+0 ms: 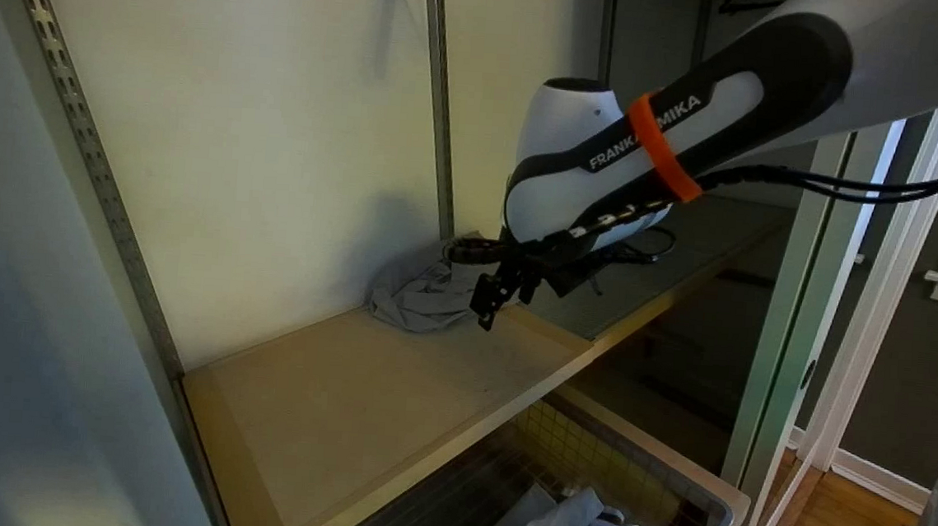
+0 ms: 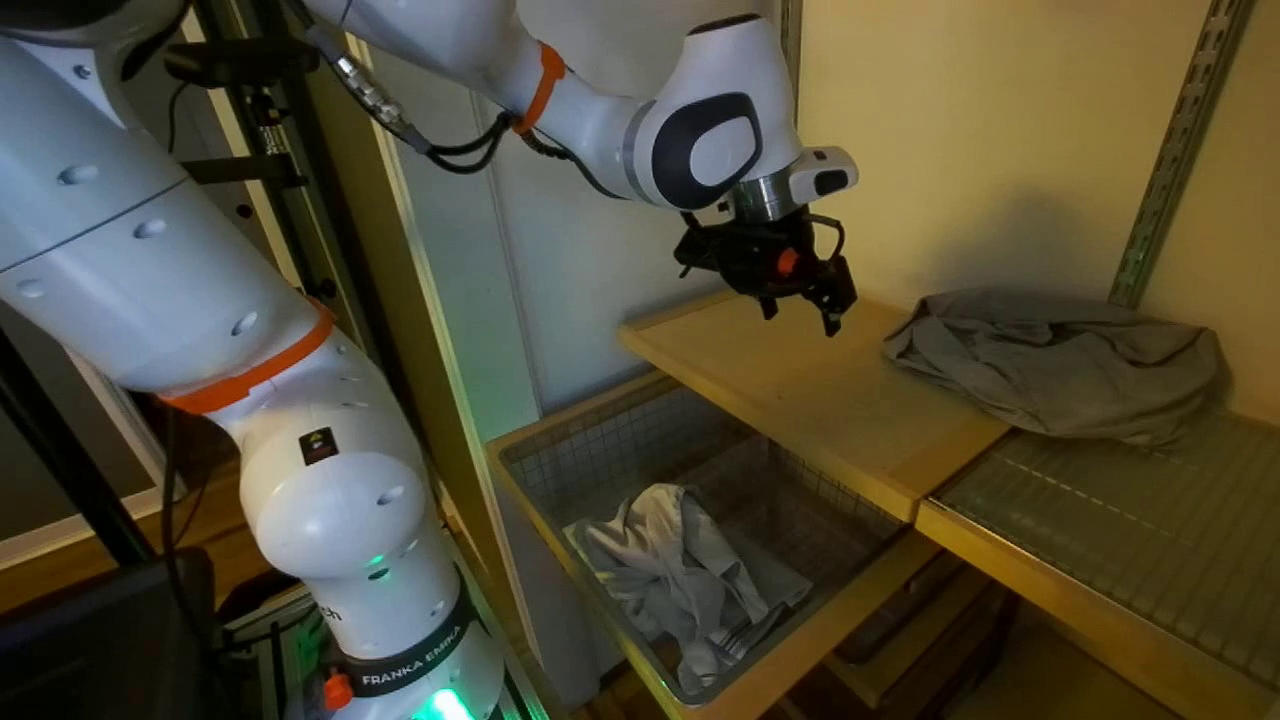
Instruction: Fold the grey cloth and put it in the open drawer.
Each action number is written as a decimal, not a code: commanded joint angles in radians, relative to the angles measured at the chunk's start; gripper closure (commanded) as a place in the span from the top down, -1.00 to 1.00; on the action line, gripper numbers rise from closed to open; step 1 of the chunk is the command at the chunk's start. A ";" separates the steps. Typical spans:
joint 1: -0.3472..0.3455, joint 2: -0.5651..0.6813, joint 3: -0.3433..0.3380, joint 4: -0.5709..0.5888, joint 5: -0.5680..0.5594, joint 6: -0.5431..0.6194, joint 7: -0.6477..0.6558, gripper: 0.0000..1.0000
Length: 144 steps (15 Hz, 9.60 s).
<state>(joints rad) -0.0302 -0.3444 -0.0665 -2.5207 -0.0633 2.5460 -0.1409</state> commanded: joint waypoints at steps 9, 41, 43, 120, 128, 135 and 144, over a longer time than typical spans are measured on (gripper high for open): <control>-0.127 0.396 0.036 0.073 -0.286 0.599 0.352 1.00; 0.365 0.639 -0.319 0.349 -0.404 0.434 0.848 -0.98; 0.292 0.541 -0.188 0.286 -0.318 0.391 0.723 -0.98; 0.103 0.656 0.036 0.231 0.266 0.765 -0.126 1.00; 0.149 0.657 -0.017 0.211 0.221 0.765 -0.067 -0.15; 0.339 0.487 -0.276 0.211 0.133 0.329 0.011 -1.00; 0.134 0.195 -0.019 0.245 0.186 -0.437 -0.075 -0.97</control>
<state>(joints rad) 0.1450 -0.0697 -0.1322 -2.2700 0.0733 2.3040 -0.1516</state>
